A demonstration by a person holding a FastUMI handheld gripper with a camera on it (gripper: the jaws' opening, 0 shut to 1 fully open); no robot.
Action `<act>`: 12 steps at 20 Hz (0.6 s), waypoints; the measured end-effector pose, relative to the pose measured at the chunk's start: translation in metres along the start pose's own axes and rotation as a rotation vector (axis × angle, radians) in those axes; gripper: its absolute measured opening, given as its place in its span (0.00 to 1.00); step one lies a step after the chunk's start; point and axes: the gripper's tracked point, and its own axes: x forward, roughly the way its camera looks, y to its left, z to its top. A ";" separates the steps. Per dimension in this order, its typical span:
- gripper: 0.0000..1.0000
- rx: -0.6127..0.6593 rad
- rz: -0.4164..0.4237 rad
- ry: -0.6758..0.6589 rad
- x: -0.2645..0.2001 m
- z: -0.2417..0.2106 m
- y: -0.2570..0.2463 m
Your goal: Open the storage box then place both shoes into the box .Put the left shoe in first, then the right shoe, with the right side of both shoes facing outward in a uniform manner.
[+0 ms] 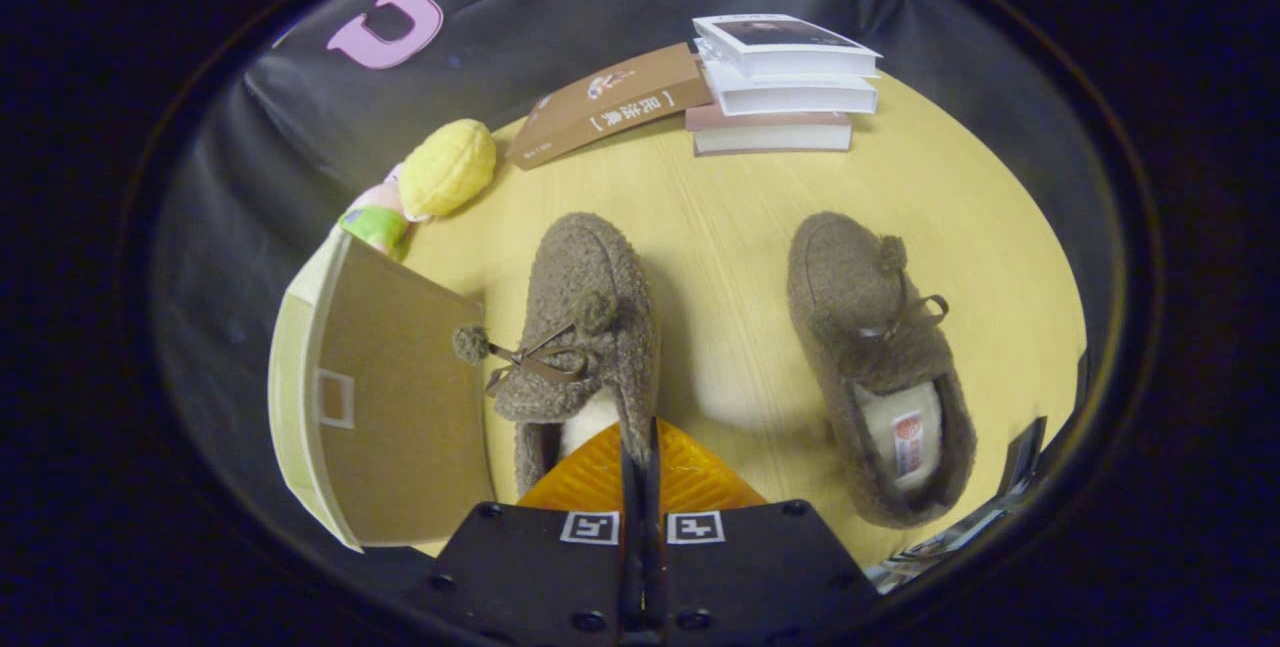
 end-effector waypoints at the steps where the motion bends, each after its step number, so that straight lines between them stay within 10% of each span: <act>1: 0.04 0.014 0.028 -0.009 -0.007 0.005 0.008; 12: 0.04 0.050 0.324 -0.071 -0.096 0.043 0.151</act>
